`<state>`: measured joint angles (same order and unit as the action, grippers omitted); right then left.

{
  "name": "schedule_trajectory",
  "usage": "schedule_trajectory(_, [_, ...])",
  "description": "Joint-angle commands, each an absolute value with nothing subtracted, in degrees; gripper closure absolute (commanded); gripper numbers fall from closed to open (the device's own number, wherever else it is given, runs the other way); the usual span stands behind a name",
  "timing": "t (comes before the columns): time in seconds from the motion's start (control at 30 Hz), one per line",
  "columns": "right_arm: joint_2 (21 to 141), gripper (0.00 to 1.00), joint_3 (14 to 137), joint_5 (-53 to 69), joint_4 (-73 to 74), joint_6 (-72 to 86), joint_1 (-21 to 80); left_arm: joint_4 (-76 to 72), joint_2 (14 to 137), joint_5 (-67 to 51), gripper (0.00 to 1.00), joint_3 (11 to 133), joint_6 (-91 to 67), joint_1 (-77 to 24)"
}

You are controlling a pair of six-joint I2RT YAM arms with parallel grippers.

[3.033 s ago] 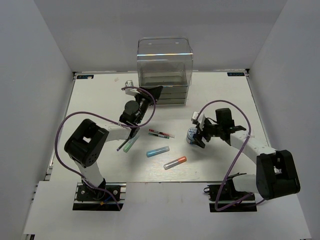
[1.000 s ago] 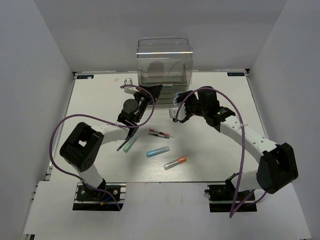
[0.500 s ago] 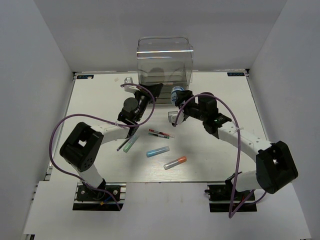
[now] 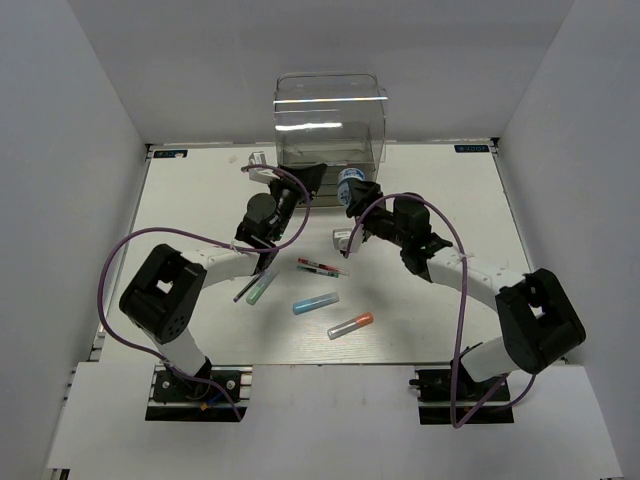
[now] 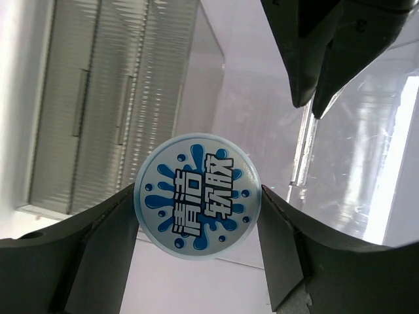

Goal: Sort the stationery into containers
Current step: Place the stationery in the storage box.

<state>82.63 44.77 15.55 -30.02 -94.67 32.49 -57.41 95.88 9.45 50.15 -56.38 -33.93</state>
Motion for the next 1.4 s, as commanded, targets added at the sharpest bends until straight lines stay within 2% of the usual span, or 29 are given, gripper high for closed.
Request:
schedule_trajectory(0.0, [83.2, 1.0, 44.9, 15.1, -42.8, -98.6, 33.0, -59.9, 91.5, 9.6, 0.74, 53.0, -55.7, -33.7])
schedule_trajectory(0.77, [92.8, 1.0, 51.5, 11.5, -51.7, -98.7, 32.5, -59.9, 90.4, 9.1, 0.74, 51.9, -55.7, -33.7])
schedule_trajectory(1.37, [99.8, 1.0, 61.5, 8.5, -47.7, -97.9, 31.8, -60.5, 90.4, 9.1, 0.74, 51.9, -55.7, -33.7])
